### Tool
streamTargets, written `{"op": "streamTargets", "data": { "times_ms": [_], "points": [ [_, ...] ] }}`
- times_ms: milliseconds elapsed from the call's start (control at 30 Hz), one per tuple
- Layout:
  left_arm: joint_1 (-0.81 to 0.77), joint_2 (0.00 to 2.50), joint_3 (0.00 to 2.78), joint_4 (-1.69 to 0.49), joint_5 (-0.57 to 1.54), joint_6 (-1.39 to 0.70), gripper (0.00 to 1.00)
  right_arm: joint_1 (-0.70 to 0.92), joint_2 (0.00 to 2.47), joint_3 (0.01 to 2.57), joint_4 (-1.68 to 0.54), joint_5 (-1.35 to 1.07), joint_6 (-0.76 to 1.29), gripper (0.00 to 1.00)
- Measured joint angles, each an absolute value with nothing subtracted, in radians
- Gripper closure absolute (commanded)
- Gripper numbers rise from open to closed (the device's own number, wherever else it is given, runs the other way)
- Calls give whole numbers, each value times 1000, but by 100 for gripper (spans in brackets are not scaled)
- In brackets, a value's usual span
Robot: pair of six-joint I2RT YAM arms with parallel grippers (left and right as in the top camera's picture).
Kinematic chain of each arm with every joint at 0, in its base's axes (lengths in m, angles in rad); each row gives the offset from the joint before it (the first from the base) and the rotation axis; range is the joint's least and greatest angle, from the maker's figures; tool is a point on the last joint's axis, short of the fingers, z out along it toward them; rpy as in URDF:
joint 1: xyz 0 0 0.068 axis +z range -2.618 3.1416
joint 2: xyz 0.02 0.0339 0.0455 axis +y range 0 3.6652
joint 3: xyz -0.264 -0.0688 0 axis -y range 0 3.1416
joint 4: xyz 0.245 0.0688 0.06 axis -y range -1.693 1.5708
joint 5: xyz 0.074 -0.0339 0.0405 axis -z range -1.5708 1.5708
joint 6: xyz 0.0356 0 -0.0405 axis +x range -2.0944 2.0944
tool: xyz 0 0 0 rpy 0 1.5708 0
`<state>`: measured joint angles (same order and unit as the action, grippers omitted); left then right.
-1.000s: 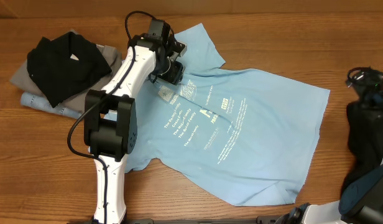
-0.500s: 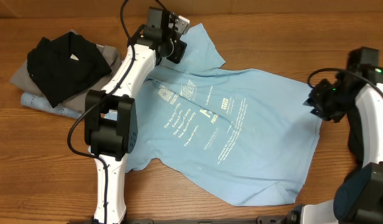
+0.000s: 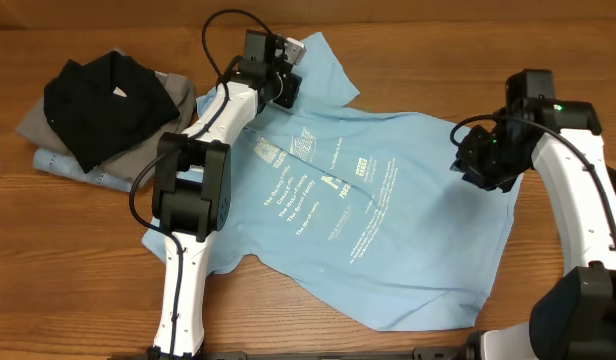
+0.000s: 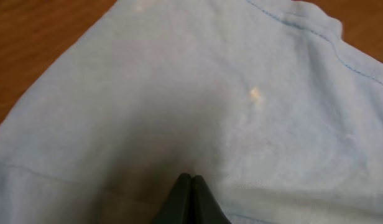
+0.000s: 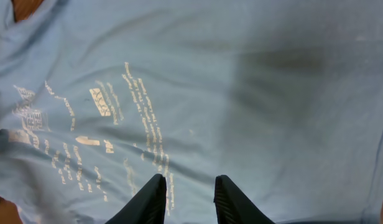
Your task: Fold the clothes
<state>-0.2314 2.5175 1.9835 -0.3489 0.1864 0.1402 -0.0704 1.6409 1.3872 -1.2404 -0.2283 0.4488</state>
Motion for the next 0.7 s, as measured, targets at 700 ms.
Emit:
{"op": "streamTargets", "data": {
  "times_ms": [700],
  "points": [
    [29,2516,2222,-599,337,17,67,-50,1649,1064,-783,-11,550,96]
  ]
}}
